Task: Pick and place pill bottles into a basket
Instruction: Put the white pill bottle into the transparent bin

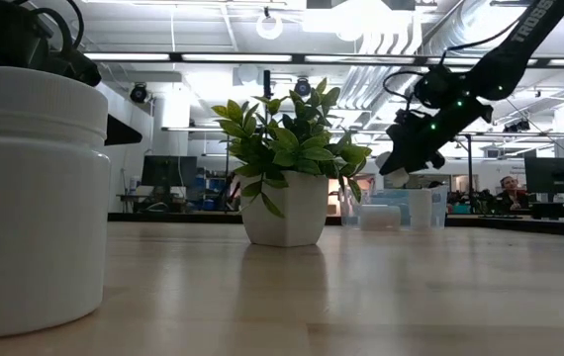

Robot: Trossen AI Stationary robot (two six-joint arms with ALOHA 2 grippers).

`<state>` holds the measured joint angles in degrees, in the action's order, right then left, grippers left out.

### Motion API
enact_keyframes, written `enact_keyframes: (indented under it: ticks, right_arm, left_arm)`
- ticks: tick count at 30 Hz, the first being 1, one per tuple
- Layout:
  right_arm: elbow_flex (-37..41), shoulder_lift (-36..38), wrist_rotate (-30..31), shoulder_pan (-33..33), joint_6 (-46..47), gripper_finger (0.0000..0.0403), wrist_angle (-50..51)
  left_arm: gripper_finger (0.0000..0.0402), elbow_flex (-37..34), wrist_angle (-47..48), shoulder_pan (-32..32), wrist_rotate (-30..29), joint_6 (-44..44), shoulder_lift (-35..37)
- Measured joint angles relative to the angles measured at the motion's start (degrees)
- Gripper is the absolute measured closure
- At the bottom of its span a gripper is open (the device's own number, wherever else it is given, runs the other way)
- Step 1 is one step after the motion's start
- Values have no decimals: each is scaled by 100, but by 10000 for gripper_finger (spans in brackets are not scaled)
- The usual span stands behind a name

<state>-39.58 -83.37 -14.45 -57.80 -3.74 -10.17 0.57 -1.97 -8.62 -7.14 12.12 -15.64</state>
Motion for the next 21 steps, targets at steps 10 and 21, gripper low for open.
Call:
enact_keyframes:
  ticks: [10, 21]
  right_arm:
    - [-1695, -646, -289, -20, -1256, 237, 1931]
    - [-3519, -1609, -763, -15, -2133, 237, 3565]
  left_arm:
    - [355, 1, 0, 0, 0, -1, 0]
    - [355, -1, 2, 0, 2, 0, 2]
